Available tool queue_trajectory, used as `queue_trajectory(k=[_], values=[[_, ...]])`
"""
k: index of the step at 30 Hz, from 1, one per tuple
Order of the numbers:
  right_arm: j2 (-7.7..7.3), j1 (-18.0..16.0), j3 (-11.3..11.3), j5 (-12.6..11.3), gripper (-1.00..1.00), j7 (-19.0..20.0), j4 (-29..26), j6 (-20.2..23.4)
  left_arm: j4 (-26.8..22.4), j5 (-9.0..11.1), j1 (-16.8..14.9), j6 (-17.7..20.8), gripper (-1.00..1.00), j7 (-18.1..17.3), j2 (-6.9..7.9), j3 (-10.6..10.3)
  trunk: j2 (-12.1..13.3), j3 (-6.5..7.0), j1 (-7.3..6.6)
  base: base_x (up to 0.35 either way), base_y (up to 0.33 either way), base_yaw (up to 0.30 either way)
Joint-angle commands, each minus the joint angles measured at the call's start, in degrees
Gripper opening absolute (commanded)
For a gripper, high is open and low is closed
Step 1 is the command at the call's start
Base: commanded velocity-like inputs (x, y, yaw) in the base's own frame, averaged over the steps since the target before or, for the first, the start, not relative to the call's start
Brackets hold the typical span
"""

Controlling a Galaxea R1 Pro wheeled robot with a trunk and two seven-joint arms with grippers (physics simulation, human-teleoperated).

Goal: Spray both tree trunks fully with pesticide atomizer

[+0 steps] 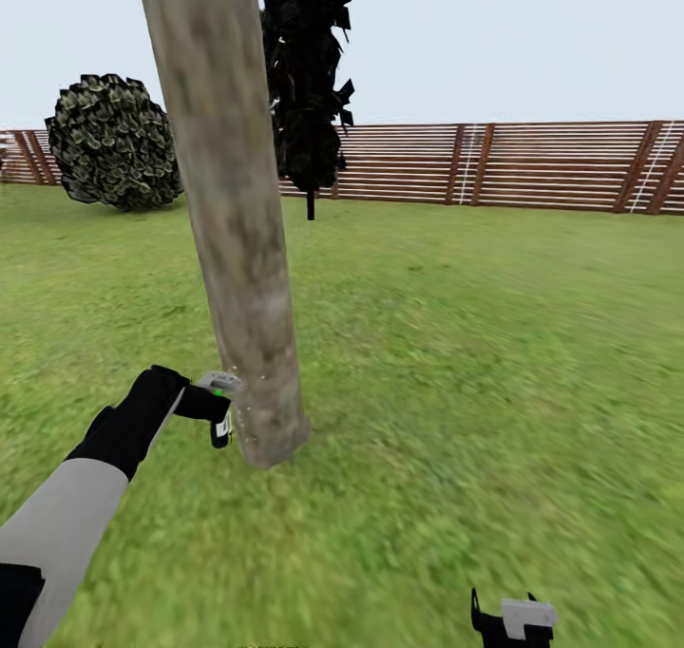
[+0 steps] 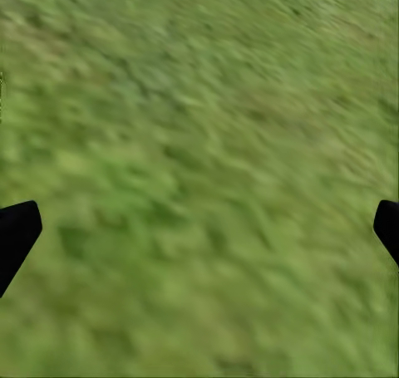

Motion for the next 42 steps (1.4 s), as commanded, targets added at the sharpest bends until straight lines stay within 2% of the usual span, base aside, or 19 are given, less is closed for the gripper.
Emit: queue_trajectory(k=[1,4,7,9,19,21,23,27,36,42], values=[[0.01,0.00,0.00,0.00,1.00,0.00,0.00,0.00,-0.01,0.29,0.01,0.07,-1.00,1.27,-0.04,0.04,0.00,0.00,0.00,0.000,-0.275,0.271],[0.02,0.00,0.00,0.00,1.00,0.00,0.00,0.00,-0.01,0.29,0.02,0.07,-1.00,3.04,-0.09,0.07,0.00,0.00,0.00,0.000,-0.275,0.276],[0.02,0.00,0.00,0.00,1.00,0.00,-0.03,0.00,0.96,0.61,0.11,-0.02,-1.00,9.08,-0.45,0.08,0.00,0.00,0.00,0.000,-0.275,0.224],[0.02,0.00,0.00,0.00,1.00,0.00,-0.06,0.00,1.06,0.75,0.11,0.04,-1.00,9.72,-0.45,0.13,0.00,0.00,0.00,0.000,-0.275,0.056],[-0.07,0.00,-0.06,0.00,1.00,0.00,-0.03,0.00,1.02,0.92,0.11,0.07,-1.00,9.96,-0.77,0.53,0.00,0.00,0.00,0.000,-0.275,0.005],[-0.07,0.00,-0.04,0.00,1.00,0.00,-0.01,0.00,1.02,0.91,0.11,0.07,-1.00,9.97,-0.79,1.52,0.00,0.00,0.00,0.000,-0.275,0.000],[-0.07,0.00,-0.03,0.00,1.00,0.00,-0.01,0.00,1.04,0.89,0.11,0.00,-1.00,10.01,-0.79,4.54,0.00,0.00,0.00,0.000,-0.275,0.000],[-0.07,0.00,-0.01,0.00,1.00,-0.06,-0.07,0.00,1.06,0.82,0.11,-0.02,-1.00,10.03,-0.64,6.04,0.00,0.00,0.00,0.000,-0.275,0.022],[-0.07,0.00,0.00,0.00,1.00,-0.06,-0.07,0.00,1.71,0.73,0.11,-0.09,-1.00,10.32,-0.57,6.28,0.00,0.00,0.00,0.000,-0.275,0.246],[-0.07,0.00,0.00,0.00,1.00,-0.02,-0.04,0.00,2.08,0.73,0.11,-0.11,-1.00,12.21,-0.61,6.28,0.00,0.00,0.00,0.019,-0.275,0.221]])
